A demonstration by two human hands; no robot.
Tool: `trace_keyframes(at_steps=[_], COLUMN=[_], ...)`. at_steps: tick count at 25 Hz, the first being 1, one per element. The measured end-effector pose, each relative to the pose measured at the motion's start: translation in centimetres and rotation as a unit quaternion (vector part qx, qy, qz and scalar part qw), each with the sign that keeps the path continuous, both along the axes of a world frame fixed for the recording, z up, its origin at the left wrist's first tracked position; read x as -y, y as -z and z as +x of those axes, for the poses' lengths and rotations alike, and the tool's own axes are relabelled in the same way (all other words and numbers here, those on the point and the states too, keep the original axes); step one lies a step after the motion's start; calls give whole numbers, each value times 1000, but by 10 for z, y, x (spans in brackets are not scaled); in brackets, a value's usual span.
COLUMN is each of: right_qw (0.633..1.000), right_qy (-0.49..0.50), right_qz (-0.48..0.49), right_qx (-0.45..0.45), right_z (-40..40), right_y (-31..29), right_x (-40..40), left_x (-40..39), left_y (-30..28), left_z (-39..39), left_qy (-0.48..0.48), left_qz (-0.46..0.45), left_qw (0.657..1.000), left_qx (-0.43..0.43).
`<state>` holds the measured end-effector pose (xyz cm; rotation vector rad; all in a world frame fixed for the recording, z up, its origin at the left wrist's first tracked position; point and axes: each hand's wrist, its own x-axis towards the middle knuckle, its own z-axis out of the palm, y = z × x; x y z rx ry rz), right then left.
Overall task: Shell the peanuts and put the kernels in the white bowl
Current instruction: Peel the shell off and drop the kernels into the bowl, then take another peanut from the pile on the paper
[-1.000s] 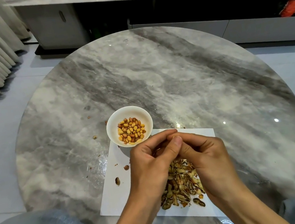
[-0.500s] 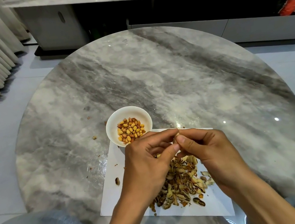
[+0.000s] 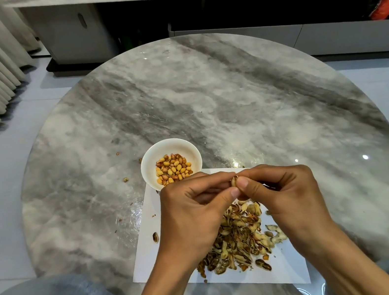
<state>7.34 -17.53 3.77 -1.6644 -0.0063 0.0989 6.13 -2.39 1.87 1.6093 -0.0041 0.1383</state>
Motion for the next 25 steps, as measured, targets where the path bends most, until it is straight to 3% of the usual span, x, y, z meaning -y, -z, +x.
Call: trace_keyframes(at_steps=[5, 14, 17, 20, 23, 25], right_qw=[992, 966, 927, 858, 843, 835], right_qy=[60, 52, 59, 81, 93, 106], right_qz=[85, 174, 270, 374, 387, 394], right_qx=[-66, -183, -255, -342, -362, -368], right_z=[-1, 1, 1, 2, 1, 1], right_y=[0, 12, 11, 16, 19, 23], right_x=[-5, -12, -14, -17, -20, -20], left_x=[1, 3, 5, 5, 5, 3], left_y=[1, 6, 8, 13, 15, 14], left_z=[1, 2, 2, 2, 3, 3], left_qy=[-22, -24, -23, -19, -7, 2], left_qz=[-68, -53, -46, 30, 162, 182], left_qw=[997, 997, 997, 999, 986, 982], left_qx=[-17, -47, -49, -25, 40, 47])
